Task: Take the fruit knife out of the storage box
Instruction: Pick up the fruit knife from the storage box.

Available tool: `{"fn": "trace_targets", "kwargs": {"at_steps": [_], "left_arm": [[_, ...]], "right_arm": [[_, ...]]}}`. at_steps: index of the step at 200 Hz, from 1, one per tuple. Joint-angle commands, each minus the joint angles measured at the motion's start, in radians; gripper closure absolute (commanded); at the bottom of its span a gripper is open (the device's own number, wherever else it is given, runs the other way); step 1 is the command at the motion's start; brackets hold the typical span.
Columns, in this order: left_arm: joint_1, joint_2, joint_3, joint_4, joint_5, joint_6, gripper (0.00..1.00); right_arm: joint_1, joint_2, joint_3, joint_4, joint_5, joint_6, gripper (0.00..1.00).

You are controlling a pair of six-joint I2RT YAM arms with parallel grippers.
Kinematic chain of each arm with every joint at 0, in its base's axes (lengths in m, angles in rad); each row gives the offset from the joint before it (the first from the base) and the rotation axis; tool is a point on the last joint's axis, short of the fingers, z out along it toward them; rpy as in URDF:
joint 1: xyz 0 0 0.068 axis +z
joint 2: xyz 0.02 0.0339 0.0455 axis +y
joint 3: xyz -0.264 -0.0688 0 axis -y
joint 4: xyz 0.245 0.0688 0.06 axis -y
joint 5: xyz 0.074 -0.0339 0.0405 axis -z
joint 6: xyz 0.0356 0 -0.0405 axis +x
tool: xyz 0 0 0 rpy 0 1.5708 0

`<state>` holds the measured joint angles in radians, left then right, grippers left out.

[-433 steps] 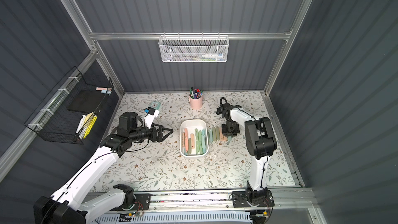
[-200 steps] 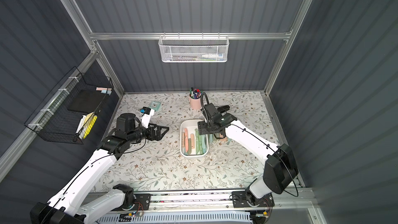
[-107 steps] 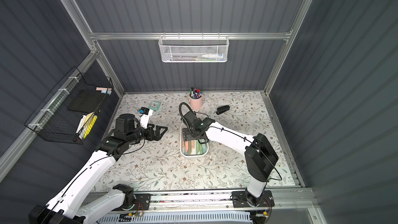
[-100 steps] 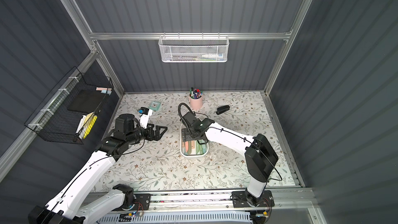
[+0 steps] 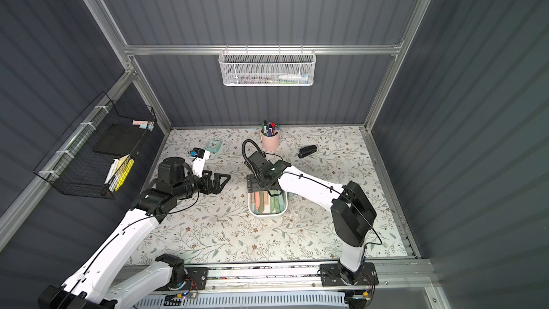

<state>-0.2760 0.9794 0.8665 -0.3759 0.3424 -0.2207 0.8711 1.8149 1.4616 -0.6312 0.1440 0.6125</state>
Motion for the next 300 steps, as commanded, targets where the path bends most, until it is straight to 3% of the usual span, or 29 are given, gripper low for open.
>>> {"fn": "trace_targets", "kwargs": {"at_steps": [1,12,33,56,169,212,300], "left_arm": [[0.004,-0.004,0.0,-0.015,-0.007,0.013,0.01],[0.004,-0.001,0.0,-0.016,-0.009,0.013,0.01],[0.004,0.005,0.0,-0.017,-0.009,0.014,0.01],[0.004,0.012,0.0,-0.018,-0.006,0.014,0.01],[0.004,-0.007,0.0,-0.021,-0.01,0.015,0.01],[0.004,0.0,0.005,-0.021,-0.002,0.015,0.01],[0.005,0.004,0.004,-0.024,-0.01,0.012,0.01]], "right_arm": [[-0.002,0.05,0.065,-0.097,-0.009,-0.006,0.31],[-0.003,0.079,0.095,-0.129,-0.004,-0.012,0.38],[-0.003,0.152,0.163,-0.2,-0.008,-0.022,0.39],[-0.011,0.217,0.212,-0.248,-0.004,-0.02,0.48],[-0.102,0.278,0.178,-0.223,-0.11,-0.034,0.69],[-0.11,0.311,0.194,-0.232,-0.135,-0.04,0.71],[-0.11,0.366,0.217,-0.27,-0.21,-0.057,0.65]]}}
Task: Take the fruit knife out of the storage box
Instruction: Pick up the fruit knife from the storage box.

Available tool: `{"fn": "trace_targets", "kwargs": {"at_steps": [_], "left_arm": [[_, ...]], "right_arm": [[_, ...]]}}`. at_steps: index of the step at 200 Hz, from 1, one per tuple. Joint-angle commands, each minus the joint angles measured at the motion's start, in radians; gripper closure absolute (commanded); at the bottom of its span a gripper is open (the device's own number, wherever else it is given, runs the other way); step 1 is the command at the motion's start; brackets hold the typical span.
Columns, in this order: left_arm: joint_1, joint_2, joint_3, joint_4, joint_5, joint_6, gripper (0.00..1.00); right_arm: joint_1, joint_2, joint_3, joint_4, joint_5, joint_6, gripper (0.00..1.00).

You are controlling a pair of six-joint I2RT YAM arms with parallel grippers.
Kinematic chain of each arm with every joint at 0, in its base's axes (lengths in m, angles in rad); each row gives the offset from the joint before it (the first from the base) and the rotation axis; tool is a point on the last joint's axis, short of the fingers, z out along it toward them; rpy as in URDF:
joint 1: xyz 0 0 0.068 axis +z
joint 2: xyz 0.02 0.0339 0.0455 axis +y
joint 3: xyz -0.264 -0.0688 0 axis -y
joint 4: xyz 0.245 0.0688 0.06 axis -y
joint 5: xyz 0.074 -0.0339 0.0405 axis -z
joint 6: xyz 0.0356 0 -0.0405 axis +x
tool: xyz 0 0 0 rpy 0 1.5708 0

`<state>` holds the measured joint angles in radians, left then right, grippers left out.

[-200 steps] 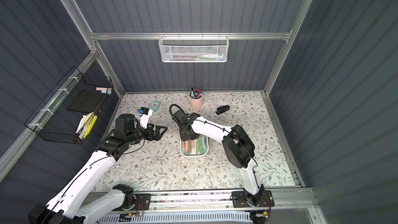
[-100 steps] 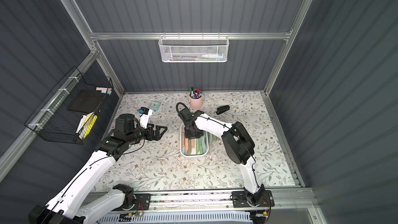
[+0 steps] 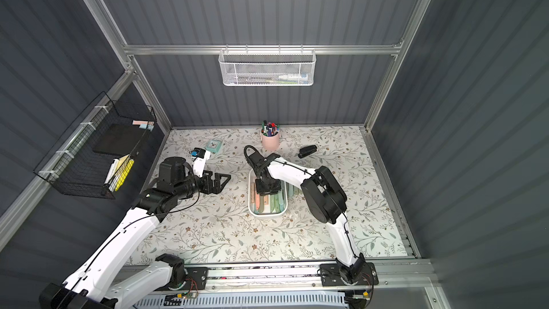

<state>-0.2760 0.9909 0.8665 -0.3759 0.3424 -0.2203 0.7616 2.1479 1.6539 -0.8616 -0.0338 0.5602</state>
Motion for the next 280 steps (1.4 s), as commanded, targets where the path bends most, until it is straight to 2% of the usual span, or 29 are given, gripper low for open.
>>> {"fn": "trace_targets", "kwargs": {"at_steps": [1,39,83,153,229,255,280], "left_arm": [[0.005,-0.008,0.005,-0.024,-0.011,0.012,0.01],[0.004,-0.008,0.002,-0.017,0.005,0.013,0.01],[0.004,-0.005,0.003,-0.016,0.009,0.013,0.0],[0.004,-0.008,0.001,-0.017,0.005,0.013,0.01],[0.004,-0.005,-0.003,-0.005,0.031,0.013,0.01],[0.004,-0.008,-0.008,0.014,0.066,0.014,0.0],[0.004,-0.009,-0.014,0.038,0.152,0.014,0.01]], "right_arm": [[0.0,0.033,0.024,-0.04,-0.032,-0.005,0.65],[-0.001,0.06,0.035,-0.052,-0.059,-0.005,0.63],[0.0,0.101,0.08,-0.11,0.012,0.006,0.64],[0.0,0.136,0.115,-0.137,0.062,-0.006,0.74],[-0.002,0.049,0.089,-0.059,0.054,-0.017,0.78],[-0.003,0.0,0.071,-0.022,0.052,-0.035,0.78],[-0.013,-0.04,0.063,-0.012,0.05,-0.048,0.79]]}}
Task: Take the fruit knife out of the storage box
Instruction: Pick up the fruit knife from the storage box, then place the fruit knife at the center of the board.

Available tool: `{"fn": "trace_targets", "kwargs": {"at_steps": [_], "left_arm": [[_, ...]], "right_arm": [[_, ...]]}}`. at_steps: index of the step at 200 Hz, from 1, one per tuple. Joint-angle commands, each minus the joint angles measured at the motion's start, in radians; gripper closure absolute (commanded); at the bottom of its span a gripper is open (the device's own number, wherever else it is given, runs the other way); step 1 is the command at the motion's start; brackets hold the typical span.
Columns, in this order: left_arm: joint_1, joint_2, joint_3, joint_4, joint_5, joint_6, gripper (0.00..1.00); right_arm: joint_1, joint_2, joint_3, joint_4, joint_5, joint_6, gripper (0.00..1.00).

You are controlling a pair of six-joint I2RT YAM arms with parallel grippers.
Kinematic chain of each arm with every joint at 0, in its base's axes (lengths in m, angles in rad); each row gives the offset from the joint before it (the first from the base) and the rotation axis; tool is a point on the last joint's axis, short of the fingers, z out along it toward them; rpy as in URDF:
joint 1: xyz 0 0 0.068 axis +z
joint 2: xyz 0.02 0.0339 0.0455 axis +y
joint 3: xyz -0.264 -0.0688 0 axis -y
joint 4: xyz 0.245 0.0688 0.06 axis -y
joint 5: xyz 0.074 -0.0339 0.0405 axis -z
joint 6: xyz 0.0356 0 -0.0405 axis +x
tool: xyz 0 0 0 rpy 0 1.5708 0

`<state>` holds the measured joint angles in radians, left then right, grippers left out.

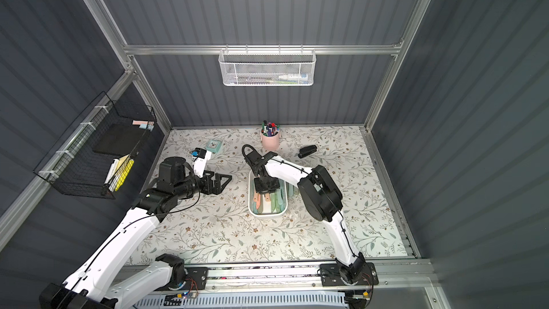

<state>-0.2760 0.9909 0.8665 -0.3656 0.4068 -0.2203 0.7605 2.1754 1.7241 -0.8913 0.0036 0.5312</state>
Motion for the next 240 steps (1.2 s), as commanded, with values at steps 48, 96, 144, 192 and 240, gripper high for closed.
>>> {"fn": "trace_targets", "kwargs": {"at_steps": [48,96,144,192,240], "left_arm": [[0.004,0.026,-0.011,0.055,0.214,0.007,0.01],[0.004,0.073,0.001,0.068,0.297,-0.002,0.01],[0.004,0.086,-0.003,0.086,0.334,-0.012,0.01],[0.004,0.104,0.003,0.088,0.354,-0.017,0.0],[0.004,0.105,0.006,0.074,0.337,-0.011,0.01]], "right_arm": [[-0.049,-0.148,-0.031,0.017,0.0,-0.033,0.8],[-0.111,-0.26,-0.087,-0.006,0.002,-0.062,0.8],[-0.259,-0.395,-0.233,-0.024,0.031,-0.105,0.8],[-0.467,-0.441,-0.38,-0.023,0.059,-0.167,0.8],[-0.605,-0.362,-0.439,0.01,0.0,-0.192,0.8]]}}
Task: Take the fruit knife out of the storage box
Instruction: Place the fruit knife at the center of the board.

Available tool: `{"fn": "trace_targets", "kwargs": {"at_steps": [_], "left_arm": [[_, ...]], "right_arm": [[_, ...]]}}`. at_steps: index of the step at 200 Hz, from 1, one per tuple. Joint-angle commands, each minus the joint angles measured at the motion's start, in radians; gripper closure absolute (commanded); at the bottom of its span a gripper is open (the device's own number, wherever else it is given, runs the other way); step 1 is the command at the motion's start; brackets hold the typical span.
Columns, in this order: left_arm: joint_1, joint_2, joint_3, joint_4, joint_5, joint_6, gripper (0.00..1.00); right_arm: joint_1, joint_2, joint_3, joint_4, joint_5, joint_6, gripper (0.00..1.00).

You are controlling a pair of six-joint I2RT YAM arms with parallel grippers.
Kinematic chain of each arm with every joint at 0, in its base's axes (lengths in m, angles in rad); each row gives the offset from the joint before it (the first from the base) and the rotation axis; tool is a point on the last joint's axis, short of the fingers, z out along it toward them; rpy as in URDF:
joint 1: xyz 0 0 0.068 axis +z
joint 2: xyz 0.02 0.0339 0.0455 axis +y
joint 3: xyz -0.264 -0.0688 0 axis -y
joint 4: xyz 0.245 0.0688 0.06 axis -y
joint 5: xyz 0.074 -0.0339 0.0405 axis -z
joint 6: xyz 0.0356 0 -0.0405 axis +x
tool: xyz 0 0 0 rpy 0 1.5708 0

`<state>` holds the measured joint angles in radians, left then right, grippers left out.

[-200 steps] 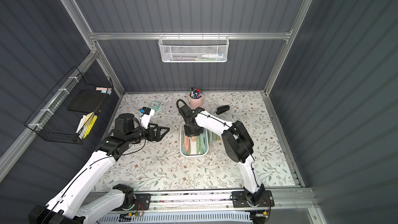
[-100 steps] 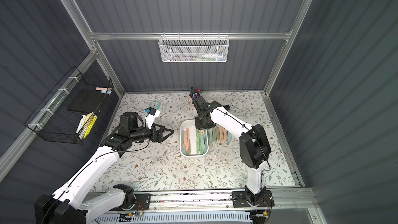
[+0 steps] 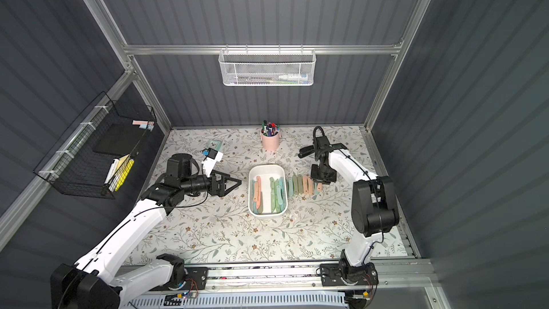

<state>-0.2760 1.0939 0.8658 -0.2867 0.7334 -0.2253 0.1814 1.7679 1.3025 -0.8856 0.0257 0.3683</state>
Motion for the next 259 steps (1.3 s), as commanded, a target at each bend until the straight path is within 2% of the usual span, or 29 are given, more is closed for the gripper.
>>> {"fn": "trace_targets", "kwargs": {"at_steps": [1,112,138,178,259], "left_arm": [[0.004,0.002,0.007,-0.006,0.011,-0.005,0.01],[0.004,-0.003,0.011,-0.023,-0.004,0.003,0.01],[0.004,0.001,0.011,-0.025,-0.006,0.003,0.0],[0.003,0.007,0.013,-0.026,-0.009,0.002,0.01],[0.004,0.003,0.013,-0.043,-0.068,0.008,0.01]], "right_arm": [[-0.026,0.047,-0.017,0.004,-0.022,-0.029,0.8],[-0.029,0.192,0.031,0.042,-0.025,-0.041,0.78],[-0.028,0.199,0.038,0.038,-0.027,-0.041,0.71],[-0.028,0.166,0.04,0.018,0.003,-0.04,0.61],[-0.015,0.044,0.058,-0.047,0.044,-0.034,0.6]]}}
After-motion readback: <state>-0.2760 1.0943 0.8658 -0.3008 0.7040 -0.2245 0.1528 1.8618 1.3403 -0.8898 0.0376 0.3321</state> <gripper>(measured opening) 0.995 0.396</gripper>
